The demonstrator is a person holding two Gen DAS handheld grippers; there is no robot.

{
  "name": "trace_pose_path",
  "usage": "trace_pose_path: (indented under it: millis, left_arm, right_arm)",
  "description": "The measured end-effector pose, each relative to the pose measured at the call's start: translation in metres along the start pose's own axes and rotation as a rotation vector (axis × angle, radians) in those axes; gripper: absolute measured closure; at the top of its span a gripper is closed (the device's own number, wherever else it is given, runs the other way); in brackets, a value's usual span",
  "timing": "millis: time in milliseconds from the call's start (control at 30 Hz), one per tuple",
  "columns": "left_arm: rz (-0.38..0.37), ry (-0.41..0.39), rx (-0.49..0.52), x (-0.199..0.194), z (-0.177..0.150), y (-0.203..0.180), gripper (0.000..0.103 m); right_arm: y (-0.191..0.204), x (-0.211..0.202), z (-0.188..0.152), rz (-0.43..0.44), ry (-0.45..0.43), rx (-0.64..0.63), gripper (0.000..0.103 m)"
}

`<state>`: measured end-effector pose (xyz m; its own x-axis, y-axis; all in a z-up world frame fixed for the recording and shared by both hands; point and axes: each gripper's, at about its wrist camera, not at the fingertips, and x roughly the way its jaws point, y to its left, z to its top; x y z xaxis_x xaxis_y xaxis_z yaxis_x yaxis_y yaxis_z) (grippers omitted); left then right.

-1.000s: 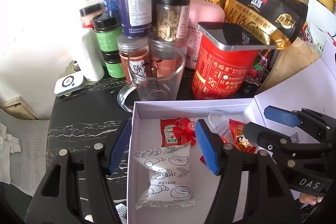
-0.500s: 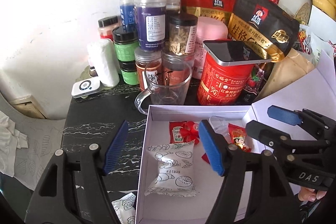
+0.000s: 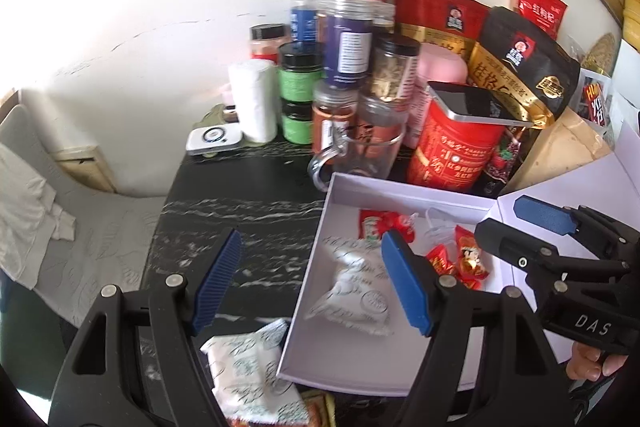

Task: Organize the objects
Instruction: 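Withdraw both open tools from the box toward the remaining snacks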

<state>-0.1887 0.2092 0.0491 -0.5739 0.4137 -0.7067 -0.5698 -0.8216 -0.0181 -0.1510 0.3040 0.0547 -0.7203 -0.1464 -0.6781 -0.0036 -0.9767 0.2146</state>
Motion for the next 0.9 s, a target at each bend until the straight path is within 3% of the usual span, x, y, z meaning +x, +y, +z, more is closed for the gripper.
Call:
trace_pose_path:
  millis: [900]
  left_arm:
    - [0.17, -0.004, -0.153, -0.073, -0.053, 0.049, 0.031]
  right_arm:
    - [0.073, -0.008, -0.023, 0.193, 0.055, -0.153, 0.031]
